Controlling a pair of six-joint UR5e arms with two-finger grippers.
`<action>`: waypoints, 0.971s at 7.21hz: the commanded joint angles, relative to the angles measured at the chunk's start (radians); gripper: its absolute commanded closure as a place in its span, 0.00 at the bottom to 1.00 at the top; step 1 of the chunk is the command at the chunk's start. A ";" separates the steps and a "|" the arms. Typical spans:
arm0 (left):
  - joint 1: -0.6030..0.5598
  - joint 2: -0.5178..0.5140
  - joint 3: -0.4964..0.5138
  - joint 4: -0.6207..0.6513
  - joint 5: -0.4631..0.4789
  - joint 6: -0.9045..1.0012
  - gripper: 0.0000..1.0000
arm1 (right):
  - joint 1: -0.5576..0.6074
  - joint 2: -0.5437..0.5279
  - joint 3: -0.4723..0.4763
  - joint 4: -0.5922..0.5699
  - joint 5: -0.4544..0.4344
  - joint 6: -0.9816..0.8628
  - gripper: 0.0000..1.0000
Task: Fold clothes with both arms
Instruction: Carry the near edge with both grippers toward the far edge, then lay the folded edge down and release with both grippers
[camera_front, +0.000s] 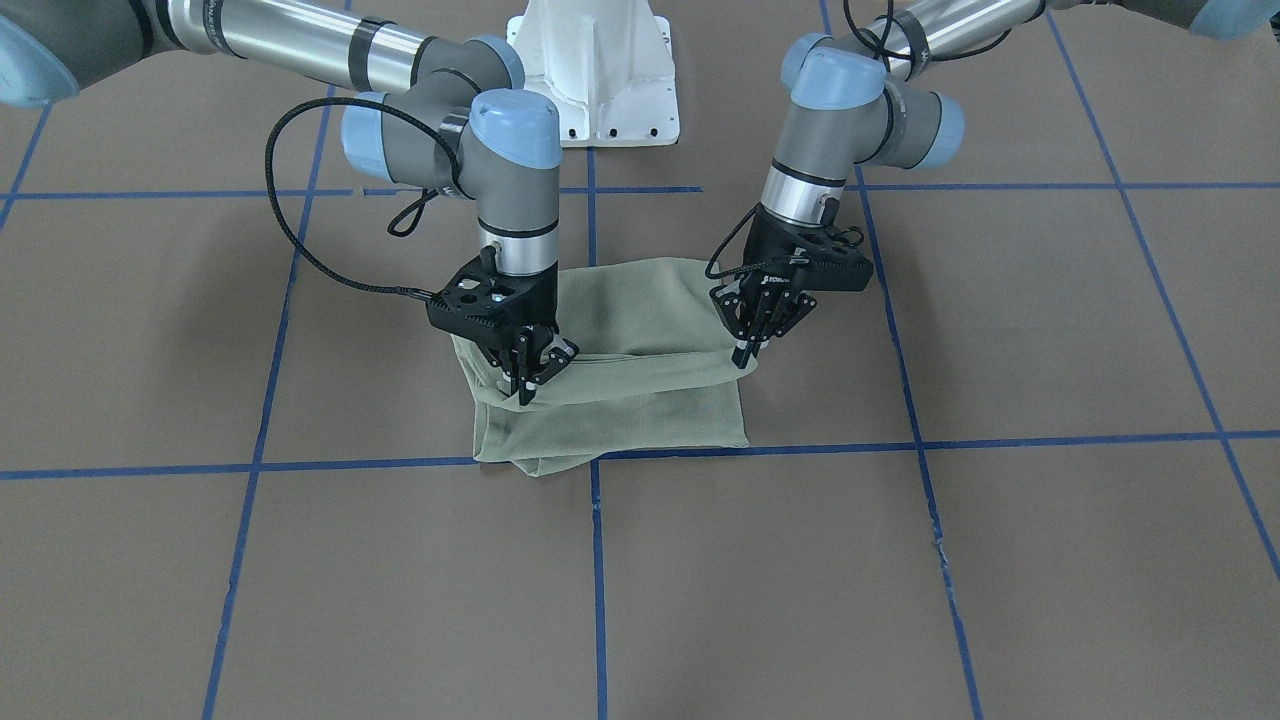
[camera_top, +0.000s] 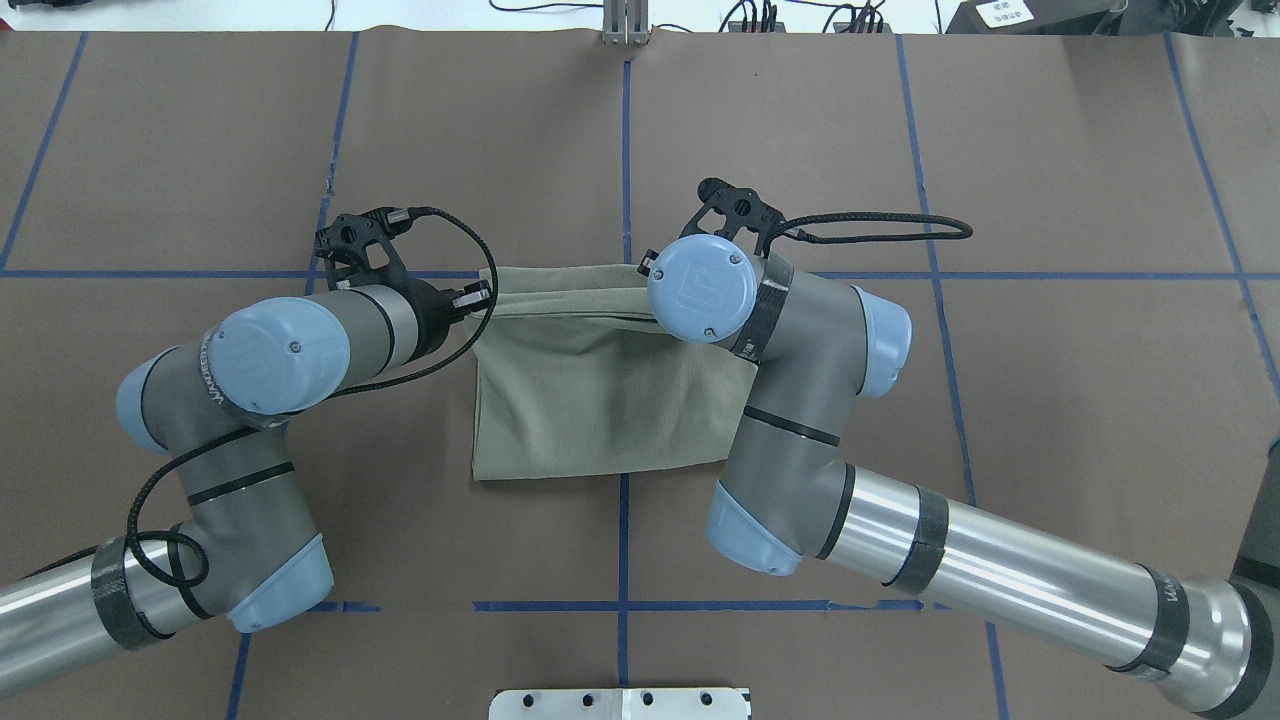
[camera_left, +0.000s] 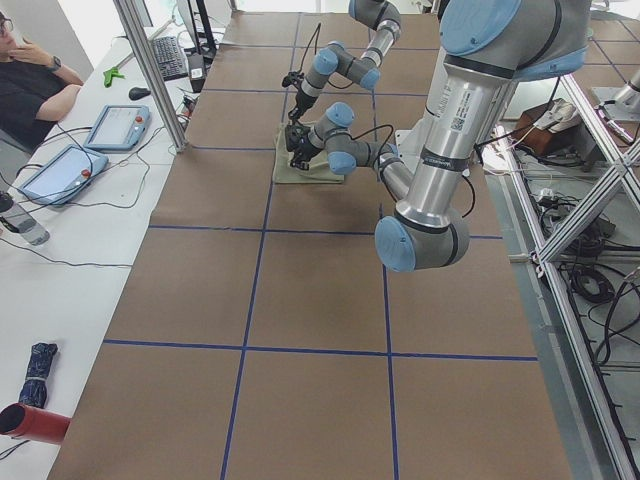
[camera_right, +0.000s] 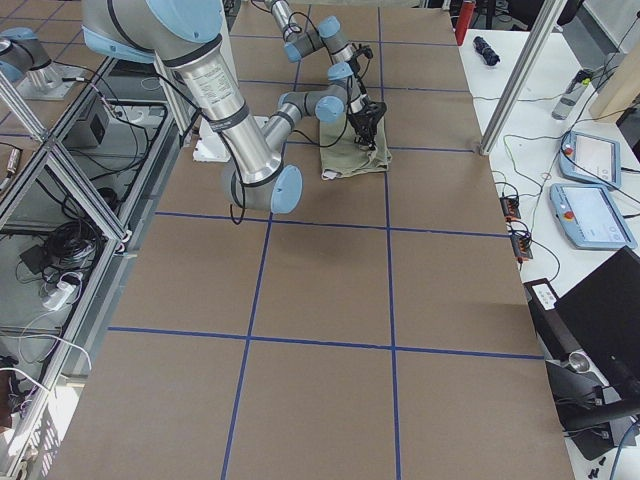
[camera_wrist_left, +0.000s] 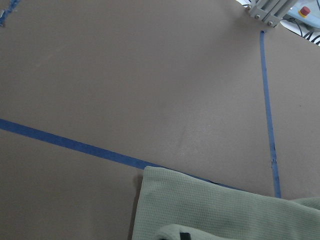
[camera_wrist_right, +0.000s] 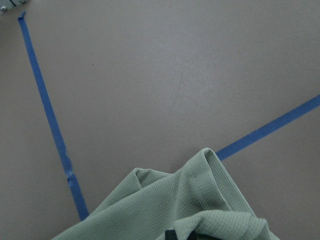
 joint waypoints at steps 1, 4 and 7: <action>-0.011 -0.034 0.025 0.003 0.000 0.009 1.00 | 0.012 0.007 -0.003 0.001 0.010 -0.016 0.80; -0.017 -0.089 0.124 -0.002 0.002 0.025 1.00 | 0.012 0.009 -0.007 -0.001 0.010 -0.021 0.78; -0.045 -0.089 0.116 -0.005 -0.012 0.164 0.00 | 0.027 0.038 -0.038 -0.002 0.025 -0.103 0.00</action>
